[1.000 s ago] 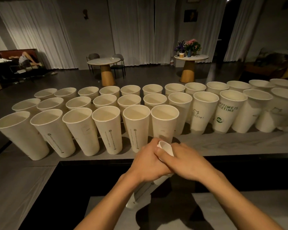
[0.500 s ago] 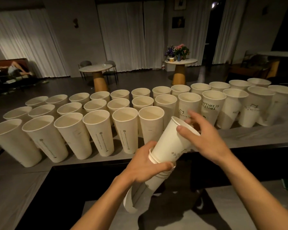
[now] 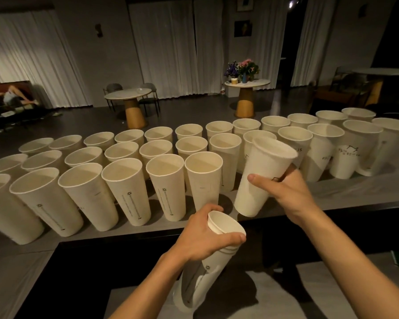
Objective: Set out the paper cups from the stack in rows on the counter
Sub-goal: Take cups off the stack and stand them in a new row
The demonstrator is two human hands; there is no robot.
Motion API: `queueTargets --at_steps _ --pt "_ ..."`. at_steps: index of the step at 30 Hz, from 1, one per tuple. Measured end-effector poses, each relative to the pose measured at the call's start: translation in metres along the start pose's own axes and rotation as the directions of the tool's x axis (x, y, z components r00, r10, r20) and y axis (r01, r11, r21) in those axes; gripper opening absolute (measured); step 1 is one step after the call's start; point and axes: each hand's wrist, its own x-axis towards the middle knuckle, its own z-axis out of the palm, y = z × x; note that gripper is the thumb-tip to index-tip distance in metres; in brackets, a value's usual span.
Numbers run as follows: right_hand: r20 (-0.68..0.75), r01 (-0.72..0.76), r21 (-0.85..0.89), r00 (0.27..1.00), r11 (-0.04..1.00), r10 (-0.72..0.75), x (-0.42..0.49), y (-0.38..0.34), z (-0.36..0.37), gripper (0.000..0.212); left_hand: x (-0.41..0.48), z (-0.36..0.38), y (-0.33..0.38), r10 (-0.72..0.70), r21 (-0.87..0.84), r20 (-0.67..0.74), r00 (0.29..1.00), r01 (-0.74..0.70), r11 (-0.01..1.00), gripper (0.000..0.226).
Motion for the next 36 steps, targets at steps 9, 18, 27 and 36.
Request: queueTargets --at_steps 9,18,27,36 --pt "0.056 0.016 -0.347 0.998 0.938 0.004 0.029 0.034 0.026 0.103 0.007 0.000 0.000 0.008 0.021 0.045 0.999 -0.009 1.000 0.102" --pt "0.019 -0.094 -0.613 0.991 0.785 0.134 -0.007 0.009 0.009 0.091 0.008 0.006 0.010 0.064 0.108 0.059 0.996 -0.070 0.992 0.100" --pt "0.229 0.062 -0.863 0.933 0.502 0.278 -0.065 -0.024 0.019 0.065 0.013 0.027 0.046 0.253 0.126 -0.029 0.967 -0.248 0.960 0.092" --pt "0.193 0.097 -0.871 0.969 0.482 0.155 -0.084 -0.043 0.006 0.052 0.000 0.045 0.054 0.307 -0.004 -0.057 0.950 -0.308 0.951 0.083"
